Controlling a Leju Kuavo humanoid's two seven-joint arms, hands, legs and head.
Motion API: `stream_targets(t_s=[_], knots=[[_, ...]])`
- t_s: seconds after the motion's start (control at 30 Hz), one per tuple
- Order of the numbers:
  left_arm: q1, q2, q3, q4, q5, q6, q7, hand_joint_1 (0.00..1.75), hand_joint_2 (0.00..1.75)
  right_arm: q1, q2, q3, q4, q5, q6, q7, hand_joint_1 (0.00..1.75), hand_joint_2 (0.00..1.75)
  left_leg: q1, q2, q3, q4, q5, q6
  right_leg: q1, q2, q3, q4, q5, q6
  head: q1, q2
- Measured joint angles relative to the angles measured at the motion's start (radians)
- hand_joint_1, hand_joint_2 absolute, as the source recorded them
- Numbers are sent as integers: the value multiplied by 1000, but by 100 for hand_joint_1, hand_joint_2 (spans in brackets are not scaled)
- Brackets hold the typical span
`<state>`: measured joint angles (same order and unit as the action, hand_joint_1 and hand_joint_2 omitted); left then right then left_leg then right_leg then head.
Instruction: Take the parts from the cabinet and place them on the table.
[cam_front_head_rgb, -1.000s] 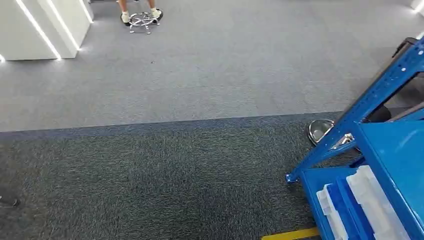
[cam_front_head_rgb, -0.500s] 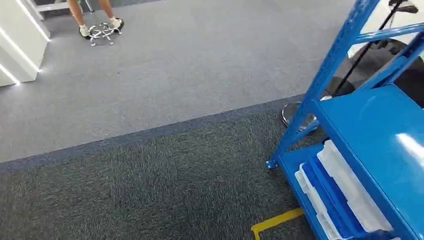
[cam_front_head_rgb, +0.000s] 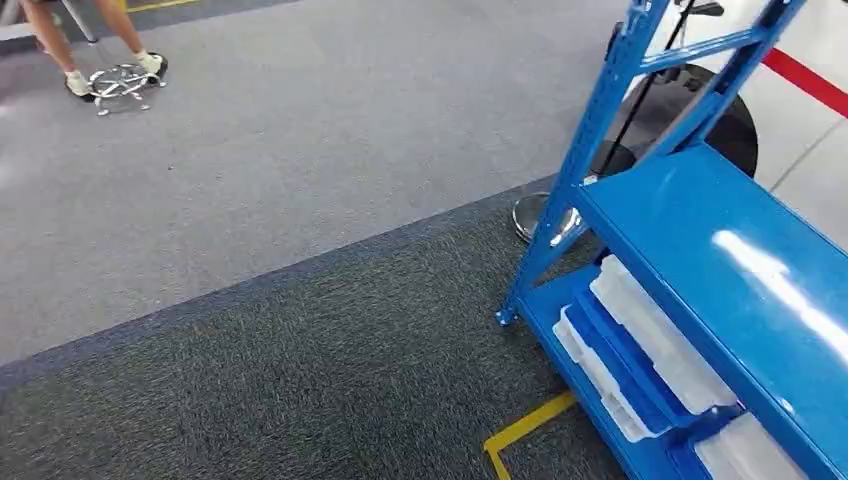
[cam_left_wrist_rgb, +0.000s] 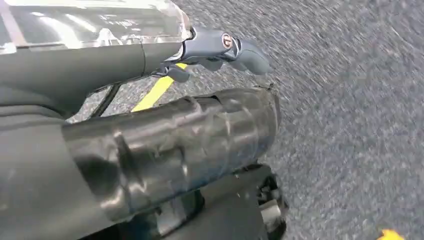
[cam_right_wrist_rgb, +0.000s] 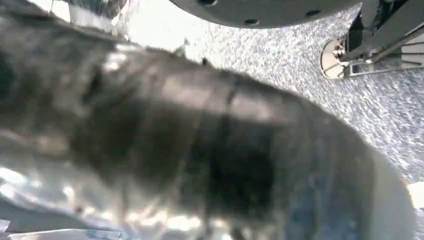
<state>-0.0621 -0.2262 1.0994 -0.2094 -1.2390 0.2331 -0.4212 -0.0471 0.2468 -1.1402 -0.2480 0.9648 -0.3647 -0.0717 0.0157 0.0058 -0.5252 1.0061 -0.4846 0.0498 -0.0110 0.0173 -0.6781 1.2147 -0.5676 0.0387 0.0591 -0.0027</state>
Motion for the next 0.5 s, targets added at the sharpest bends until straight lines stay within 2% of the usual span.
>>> stream_targets(t_s=[0.03,0.07,0.1,0.13,0.17,0.2,0.23,0.27,0.37,0.4,0.43,0.47,0.5], knots=[[3,0,0,0,0,0,1,0,0,0,0,0,0,1,0,0,0,0,-2,16,-1,0,-1,1,-2,-3,-32,67,-28,3,-1,0],[4,0,0,0,0,0,1,0,0,0,0,0,0,1,0,0,0,0,-3,31,-2,1,-2,2,-4,-5,-51,107,-37,4,0,0],[4,0,0,0,0,0,2,0,0,0,0,0,0,2,0,0,0,0,-3,44,-2,2,-3,1,-5,-8,-46,101,-22,6,-1,0],[2,0,0,0,0,0,2,0,0,1,0,0,0,2,0,0,0,0,-3,56,-1,3,-5,0,-6,-12,-19,52,13,5,0,0],[0,0,0,0,0,0,2,0,0,3,-1,0,0,2,0,0,0,0,-3,65,1,4,-8,-2,-5,-22,25,-26,54,4,0,0],[0,-2,0,0,0,0,1,0,0,3,-2,0,0,2,0,0,0,0,-3,76,3,7,-11,-5,-5,-42,79,-122,94,0,0,0],[0,-2,0,0,0,0,1,0,0,1,-2,0,0,2,0,0,0,0,-6,85,6,8,-15,-11,1,-86,106,-185,89,-10,0,0],[0,-2,0,0,0,0,0,0,0,-1,-2,0,0,2,1,0,0,0,-11,92,4,10,-20,-20,5,-79,109,-188,97,-16,-1,0],[-7,-3,0,0,0,-2,0,0,0,3,-2,0,0,3,1,0,0,0,-11,114,21,0,-20,-33,8,-51,103,-184,95,-28,-1,0],[-9,-3,0,0,0,-2,-1,0,0,3,-2,0,0,3,1,0,0,0,-12,115,19,4,-26,-41,-4,-39,110,-196,103,-39,-1,0],[-10,-3,0,0,0,-2,-1,0,0,2,-2,0,0,3,1,0,0,0,-6,62,14,25,-45,-49,-4,-31,110,-200,106,-44,-2,0],[-9,-3,0,0,0,-2,-1,0,0,0,-2,0,0,4,1,0,0,0,-4,26,-10,79,-84,-51,-5,-25,108,-200,109,-50,-5,0],[-8,-3,0,0,0,-2,-1,0,0,-2,-2,0,0,4,3,0,0,0,-3,12,-43,150,-124,-52,-4,-15,105,-200,110,-52,-5,0]])
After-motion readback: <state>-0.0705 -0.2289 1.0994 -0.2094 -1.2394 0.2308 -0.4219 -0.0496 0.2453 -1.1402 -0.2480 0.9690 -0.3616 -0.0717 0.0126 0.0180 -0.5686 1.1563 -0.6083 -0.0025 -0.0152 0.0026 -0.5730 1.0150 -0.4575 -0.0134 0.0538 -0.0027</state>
